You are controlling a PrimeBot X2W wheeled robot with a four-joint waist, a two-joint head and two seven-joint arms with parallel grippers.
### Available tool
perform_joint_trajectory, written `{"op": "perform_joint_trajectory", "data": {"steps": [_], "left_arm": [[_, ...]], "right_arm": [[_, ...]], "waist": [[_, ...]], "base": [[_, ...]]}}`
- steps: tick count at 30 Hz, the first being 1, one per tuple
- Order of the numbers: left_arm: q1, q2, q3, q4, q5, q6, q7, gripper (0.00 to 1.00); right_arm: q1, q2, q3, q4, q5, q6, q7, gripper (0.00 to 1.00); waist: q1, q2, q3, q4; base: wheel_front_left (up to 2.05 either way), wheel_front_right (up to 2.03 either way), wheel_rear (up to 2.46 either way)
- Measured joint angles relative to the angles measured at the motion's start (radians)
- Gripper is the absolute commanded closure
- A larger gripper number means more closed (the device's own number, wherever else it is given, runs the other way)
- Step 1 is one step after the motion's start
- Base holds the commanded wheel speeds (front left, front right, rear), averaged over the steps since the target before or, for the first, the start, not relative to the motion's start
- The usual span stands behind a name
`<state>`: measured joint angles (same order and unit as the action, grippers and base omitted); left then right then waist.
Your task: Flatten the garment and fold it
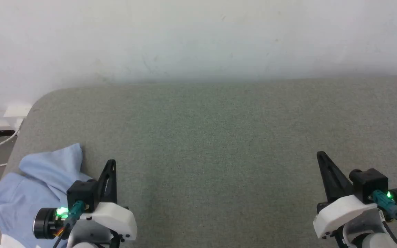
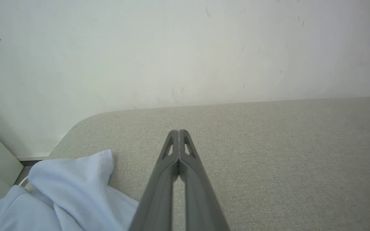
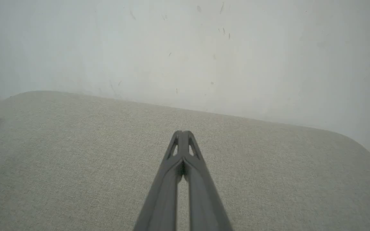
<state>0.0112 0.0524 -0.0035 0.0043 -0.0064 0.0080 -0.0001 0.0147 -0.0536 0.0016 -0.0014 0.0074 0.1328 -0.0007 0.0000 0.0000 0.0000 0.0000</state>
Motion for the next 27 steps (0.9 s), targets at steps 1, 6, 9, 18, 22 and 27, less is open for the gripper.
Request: {"op": "perform_joint_trajectory", "data": {"steps": [1, 6, 9, 18, 22, 27], "left_arm": [[0.0, 0.0, 0.0, 0.0, 0.0, 0.0, 0.0, 1.0], [0.0, 0.0, 0.0, 0.0, 0.0, 0.0, 0.0, 0.0], [0.0, 0.0, -0.001, 0.001, 0.0, 0.001, 0.0, 0.0], [0.0, 0.0, -0.006, 0.005, -0.021, 0.0, -0.014, 0.0], [0.0, 0.0, -0.007, 0.006, -0.034, 0.0, -0.021, 0.0], [0.0, 0.0, -0.005, 0.007, -0.047, 0.0, -0.028, 0.0]], "right_arm": [[0.0, 0.0, 0.0, 0.0, 0.0, 0.0, 0.0, 1.0], [0.001, 0.0, 0.0, 0.0, 0.0, 0.0, 0.0, 0.0], [0.001, 0.0, 0.0, 0.0, 0.001, 0.0, 0.0, 0.0], [0.001, -0.001, -0.002, 0.0, 0.009, 0.0, -0.012, 0.0], [0.001, -0.001, -0.005, -0.001, 0.017, 0.0, -0.021, 0.0], [0.002, -0.001, -0.006, -0.004, 0.021, 0.0, -0.03, 0.0]], "waist": [[0.0, 0.0, 0.0, 0.0], [0.0, 0.0, 0.0, 0.0], [0.0, 0.0, 0.0, 0.0], [0.0001, 0.0, 0.0, 0.006], [0.0, 0.0, 0.001, 0.016], [0.0, 0.0, 0.001, 0.031]], "base": [[0.0, 0.0, 0.0], [0.0, 0.0, 0.0], [0.0, 0.0, 0.0], [0.0, 0.0, 0.0], [0.0, 0.0, 0.0], [0.0, 0.0, 0.0]]}}
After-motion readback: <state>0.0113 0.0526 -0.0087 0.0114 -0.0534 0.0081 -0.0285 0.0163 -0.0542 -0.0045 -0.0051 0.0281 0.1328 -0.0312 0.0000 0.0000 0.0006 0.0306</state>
